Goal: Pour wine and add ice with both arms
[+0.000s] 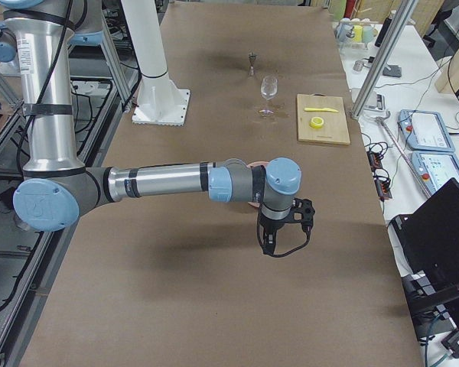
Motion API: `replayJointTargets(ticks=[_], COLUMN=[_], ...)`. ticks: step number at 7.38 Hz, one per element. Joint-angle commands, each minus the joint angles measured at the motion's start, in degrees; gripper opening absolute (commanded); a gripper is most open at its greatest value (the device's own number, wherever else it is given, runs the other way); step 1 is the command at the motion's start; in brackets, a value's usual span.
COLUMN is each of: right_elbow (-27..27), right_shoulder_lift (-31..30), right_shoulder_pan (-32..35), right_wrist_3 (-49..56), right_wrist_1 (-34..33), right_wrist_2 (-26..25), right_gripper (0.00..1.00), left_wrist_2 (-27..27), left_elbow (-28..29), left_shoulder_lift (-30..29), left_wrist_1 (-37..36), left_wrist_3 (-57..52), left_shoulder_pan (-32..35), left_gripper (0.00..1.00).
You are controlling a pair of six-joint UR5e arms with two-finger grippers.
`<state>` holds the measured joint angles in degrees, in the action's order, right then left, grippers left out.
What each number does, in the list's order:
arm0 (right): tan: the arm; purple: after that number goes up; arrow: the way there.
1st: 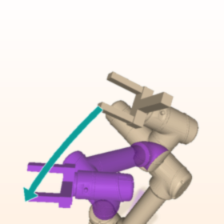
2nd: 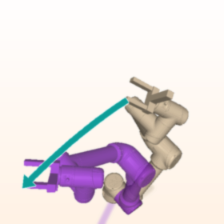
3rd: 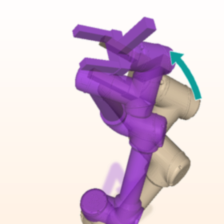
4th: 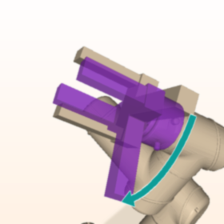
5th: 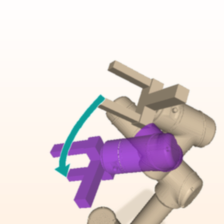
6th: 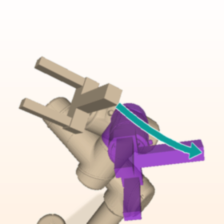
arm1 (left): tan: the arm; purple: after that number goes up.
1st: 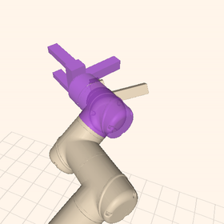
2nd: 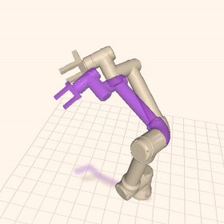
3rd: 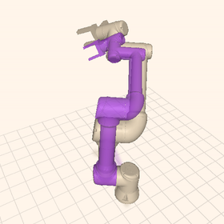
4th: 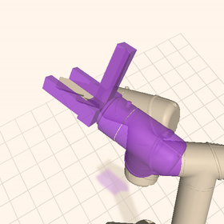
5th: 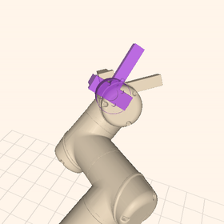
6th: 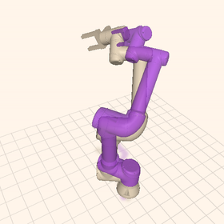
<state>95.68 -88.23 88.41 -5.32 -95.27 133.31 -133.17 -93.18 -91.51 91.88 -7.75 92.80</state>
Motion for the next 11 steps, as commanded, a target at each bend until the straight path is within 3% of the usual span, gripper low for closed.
replayJointTargets(ticks=[1,3,9,11], right_elbow=[0.3,0.8,0.7,0.8], right_shoulder_lift=[0.2,0.1,0.0,-0.2], right_shoulder_pan=[0.0,0.0,0.0,0.0], right_wrist_3=[-0.2,-0.3,-0.3,-0.3], right_wrist_1=[0.0,0.0,-0.1,-0.1], right_wrist_2=[0.5,0.6,0.7,1.7], right_gripper=[1.00,1.00,1.00,1.00], left_wrist_2=[0.2,0.8,0.0,0.7], left_elbow=[-1.0,-0.4,-1.1,-8.2], left_shoulder_lift=[-1.6,-2.0,-0.5,-1.2], left_wrist_1=[2.3,5.4,5.8,5.4], left_wrist_3=[0.2,-0.4,0.4,15.2], left_shoulder_pan=[-0.1,-0.1,-1.8,-7.8], left_gripper=[0.98,0.98,0.98,0.98])
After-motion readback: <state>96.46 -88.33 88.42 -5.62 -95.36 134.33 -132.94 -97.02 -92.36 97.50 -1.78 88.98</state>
